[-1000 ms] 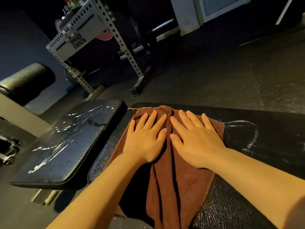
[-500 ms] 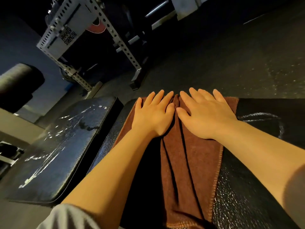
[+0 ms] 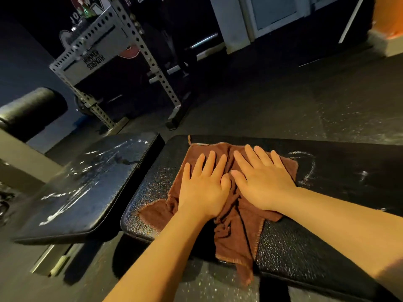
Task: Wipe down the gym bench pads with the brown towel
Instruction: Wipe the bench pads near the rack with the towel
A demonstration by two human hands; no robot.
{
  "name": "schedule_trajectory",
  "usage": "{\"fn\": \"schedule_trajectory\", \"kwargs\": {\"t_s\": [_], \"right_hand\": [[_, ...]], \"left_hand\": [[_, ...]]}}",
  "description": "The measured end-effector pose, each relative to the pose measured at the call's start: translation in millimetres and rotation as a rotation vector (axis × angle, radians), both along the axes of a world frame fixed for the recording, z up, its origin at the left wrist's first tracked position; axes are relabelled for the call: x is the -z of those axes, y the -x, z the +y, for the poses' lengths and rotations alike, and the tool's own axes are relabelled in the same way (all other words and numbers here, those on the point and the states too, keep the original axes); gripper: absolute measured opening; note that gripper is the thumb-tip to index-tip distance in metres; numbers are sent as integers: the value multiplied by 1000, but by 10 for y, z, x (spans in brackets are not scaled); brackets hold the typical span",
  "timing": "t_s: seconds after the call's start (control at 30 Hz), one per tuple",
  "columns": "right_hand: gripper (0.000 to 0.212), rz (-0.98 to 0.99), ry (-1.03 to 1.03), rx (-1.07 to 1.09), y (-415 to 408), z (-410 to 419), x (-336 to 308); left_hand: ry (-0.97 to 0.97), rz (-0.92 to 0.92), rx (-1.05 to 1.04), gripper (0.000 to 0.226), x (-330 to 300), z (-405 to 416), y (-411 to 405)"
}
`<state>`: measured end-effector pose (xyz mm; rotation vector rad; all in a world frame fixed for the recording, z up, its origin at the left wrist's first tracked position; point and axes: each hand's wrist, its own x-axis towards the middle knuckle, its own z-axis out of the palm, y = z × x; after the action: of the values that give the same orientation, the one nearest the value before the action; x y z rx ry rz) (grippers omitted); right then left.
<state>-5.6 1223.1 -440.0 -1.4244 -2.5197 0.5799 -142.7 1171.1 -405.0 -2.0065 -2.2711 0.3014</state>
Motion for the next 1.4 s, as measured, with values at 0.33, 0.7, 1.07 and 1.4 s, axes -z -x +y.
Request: {"fn": "schedule_trajectory", "kwargs": {"t_s": [0.33, 0.7, 1.07, 1.4], "right_hand": [[83, 84, -51, -187, -543, -560, 152], [57, 84, -83, -135, -675, 253, 245], [57, 46, -4, 6, -924, 1056, 355], [55, 28, 27, 103, -921, 881, 332]], "left_hand": [[-7, -26, 30, 80, 93, -634, -412], [14, -35, 21, 77, 205, 88, -668], [29, -52, 47, 56, 299, 1153, -840], [26, -51, 52, 57, 283, 1077, -893]]}}
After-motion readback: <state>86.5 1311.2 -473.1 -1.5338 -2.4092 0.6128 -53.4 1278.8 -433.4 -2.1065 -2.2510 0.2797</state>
